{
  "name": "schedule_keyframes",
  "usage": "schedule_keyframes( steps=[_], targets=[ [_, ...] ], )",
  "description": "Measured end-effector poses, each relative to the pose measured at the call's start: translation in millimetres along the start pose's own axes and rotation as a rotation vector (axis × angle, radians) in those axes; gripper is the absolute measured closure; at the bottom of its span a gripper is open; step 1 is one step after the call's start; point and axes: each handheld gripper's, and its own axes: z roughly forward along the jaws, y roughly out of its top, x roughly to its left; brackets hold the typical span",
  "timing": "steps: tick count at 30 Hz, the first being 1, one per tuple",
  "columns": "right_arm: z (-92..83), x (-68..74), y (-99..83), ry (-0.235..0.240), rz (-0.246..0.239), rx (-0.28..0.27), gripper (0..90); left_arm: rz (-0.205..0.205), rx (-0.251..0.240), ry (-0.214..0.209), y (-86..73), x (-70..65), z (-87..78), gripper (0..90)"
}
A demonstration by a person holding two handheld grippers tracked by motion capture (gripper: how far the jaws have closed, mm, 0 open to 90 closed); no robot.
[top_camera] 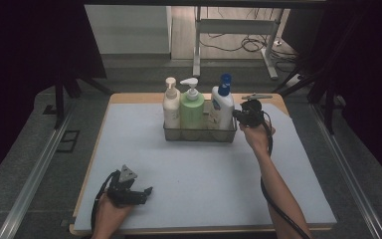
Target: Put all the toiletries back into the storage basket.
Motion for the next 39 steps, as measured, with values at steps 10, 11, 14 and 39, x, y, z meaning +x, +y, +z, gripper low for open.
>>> schedule_keyframes(
  steps=[10, 11, 14, 39],
  targets=[
    [13.4, 5.6, -3.8, 0.011, 0.004, 0.010, 89.4, 0.000, 0.000, 0.000, 0.0, 0.0, 0.0, 12.2],
    [13.8, 5.4, -4.6, 0.013, 0.008, 0.010, 89.4, 0.001, 0.000, 0.000, 0.0, 0.0, 0.0, 12.2],
    [15.6, 5.7, -6.8, 0.011, 0.007, 0.019, 89.4, 0.001, 0.001, 0.000, 0.0, 0.1, 0.0, 12.2],
    [26.6, 12.1, -18.3, 0.017, 0.001, 0.067, 89.4, 0.001, 0.002, -0.001, 0.1, 0.2, -0.1, 12.2]
  ],
)
